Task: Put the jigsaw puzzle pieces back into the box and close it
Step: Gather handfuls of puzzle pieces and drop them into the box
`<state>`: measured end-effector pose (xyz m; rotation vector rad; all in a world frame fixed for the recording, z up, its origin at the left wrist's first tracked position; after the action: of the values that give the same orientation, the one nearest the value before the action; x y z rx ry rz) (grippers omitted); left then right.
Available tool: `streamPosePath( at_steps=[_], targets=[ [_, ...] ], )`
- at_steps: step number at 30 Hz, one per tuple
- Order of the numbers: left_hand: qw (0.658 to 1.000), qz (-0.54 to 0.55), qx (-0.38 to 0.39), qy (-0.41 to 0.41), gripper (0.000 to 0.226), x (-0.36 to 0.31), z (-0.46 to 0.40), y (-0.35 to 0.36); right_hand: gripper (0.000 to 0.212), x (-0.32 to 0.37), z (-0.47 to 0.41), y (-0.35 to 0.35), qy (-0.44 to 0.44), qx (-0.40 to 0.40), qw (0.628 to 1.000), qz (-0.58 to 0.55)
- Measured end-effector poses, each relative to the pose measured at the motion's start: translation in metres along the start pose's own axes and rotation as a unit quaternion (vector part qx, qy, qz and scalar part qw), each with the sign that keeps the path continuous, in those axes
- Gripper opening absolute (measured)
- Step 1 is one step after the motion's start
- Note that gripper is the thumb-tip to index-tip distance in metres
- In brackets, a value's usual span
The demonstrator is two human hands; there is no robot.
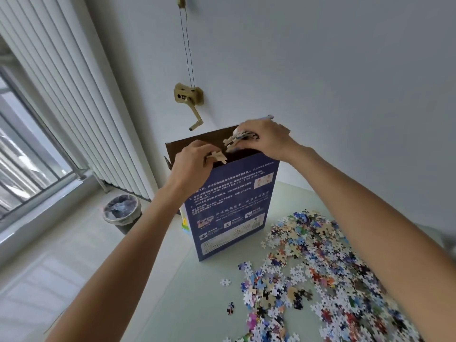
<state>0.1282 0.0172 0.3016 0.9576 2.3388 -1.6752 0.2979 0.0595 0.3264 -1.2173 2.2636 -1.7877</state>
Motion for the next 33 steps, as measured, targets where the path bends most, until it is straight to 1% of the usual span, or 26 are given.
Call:
streamPosePath(
  at_steps=[3, 6, 9, 13, 15, 17, 19, 21, 22, 25, 27, 30, 33],
  targets=[
    [1.000, -0.009, 0.025, -0.002, 0.029, 0.000, 0.001, 0.006, 0.023, -0.007, -0.003, 0.016, 0.008, 0.041, 0.999, -0.006],
    [0.999, -0.023, 0.032, -0.005, 0.030, -0.001, 0.004, 0.008, 0.019, -0.012, -0.004, 0.024, 0.028, 0.060, 0.998, -0.018],
    [0.999, -0.051, 0.020, 0.003, 0.036, 0.001, 0.010, 0.009, 0.026, -0.016, -0.004, 0.030, 0.048, 0.079, 0.996, -0.018],
    [0.997, -0.075, -0.007, 0.025, 0.027, 0.001, 0.015, 0.011, 0.029, -0.010, -0.008, 0.034, 0.047, 0.082, 0.995, -0.027],
    [0.996, -0.075, -0.015, 0.036, 0.023, 0.000, 0.016, 0.012, 0.027, -0.005, -0.009, 0.032, 0.039, 0.070, 0.996, -0.031],
    [0.997, -0.069, -0.020, 0.040, 0.022, 0.000, 0.017, 0.012, 0.019, 0.000, -0.008, 0.029, 0.029, 0.043, 0.998, -0.035],
    [0.997, -0.063, -0.028, 0.044, 0.021, -0.001, 0.018, 0.012, 0.017, 0.002, -0.003, 0.026, 0.022, -0.011, 0.999, -0.030],
    [0.996, -0.060, -0.038, 0.046, 0.022, -0.004, 0.020, 0.011, 0.020, 0.003, 0.004, 0.023, 0.021, -0.064, 0.998, -0.007],
    [0.996, -0.059, -0.042, 0.048, 0.022, -0.005, 0.021, 0.012, 0.023, 0.002, 0.008, 0.024, 0.029, -0.070, 0.997, 0.008],
    [0.995, -0.060, -0.052, 0.053, 0.021, -0.007, 0.022, 0.013, 0.037, -0.002, 0.009, 0.034, 0.076, -0.011, 0.994, 0.073],
    [0.995, -0.058, -0.056, 0.055, 0.021, -0.006, 0.021, 0.013, 0.044, -0.003, 0.008, 0.038, 0.085, -0.007, 0.991, 0.098],
    [0.995, -0.054, -0.061, 0.058, 0.021, -0.006, 0.022, 0.013, 0.035, 0.000, 0.012, 0.035, 0.068, -0.063, 0.993, 0.074],
    [0.992, -0.067, -0.082, 0.069, 0.023, -0.009, 0.028, 0.011, 0.024, 0.011, 0.037, 0.024, 0.036, -0.163, 0.986, 0.029]
  ],
)
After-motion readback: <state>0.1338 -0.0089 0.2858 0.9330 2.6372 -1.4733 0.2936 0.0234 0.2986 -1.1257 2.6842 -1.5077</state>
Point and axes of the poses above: each hand's wrist, its own z-axis away from the middle knuckle, its own y-axis out of the palm, x = y × z, the point moved 5 cm from there along -z, towards the middle knuckle
